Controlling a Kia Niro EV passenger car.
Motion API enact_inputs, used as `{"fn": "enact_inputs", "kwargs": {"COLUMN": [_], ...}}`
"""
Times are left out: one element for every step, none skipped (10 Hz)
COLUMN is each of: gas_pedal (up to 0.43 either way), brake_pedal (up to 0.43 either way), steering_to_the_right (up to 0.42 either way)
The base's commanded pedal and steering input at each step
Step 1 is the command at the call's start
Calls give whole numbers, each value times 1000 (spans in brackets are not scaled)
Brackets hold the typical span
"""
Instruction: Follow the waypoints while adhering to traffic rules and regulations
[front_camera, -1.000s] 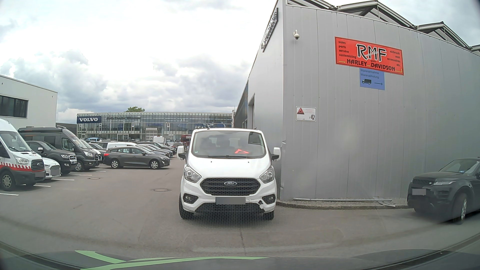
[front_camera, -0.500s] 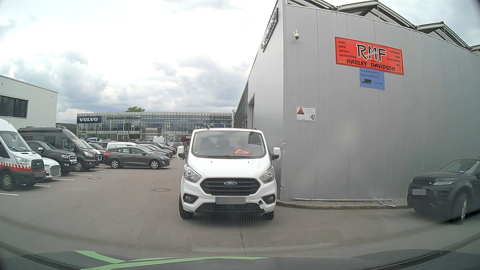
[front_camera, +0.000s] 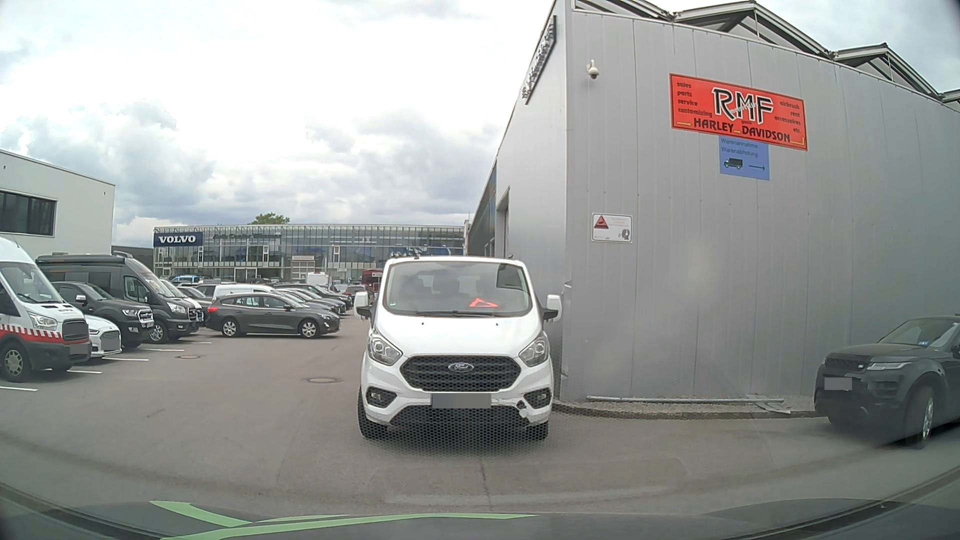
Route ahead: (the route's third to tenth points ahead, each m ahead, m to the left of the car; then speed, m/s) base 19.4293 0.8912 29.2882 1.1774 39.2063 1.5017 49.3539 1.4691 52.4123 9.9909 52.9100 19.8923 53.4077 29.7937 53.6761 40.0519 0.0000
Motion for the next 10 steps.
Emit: {"fn": "enact_inputs", "kwargs": {"gas_pedal": [0,0,0,0,0,0,0,0,0,0], "brake_pedal": [396,396,396,396,402,402,402,409,421,451], "steering_to_the_right": [6,5,6,6,6,5,5,5,6,6]}}
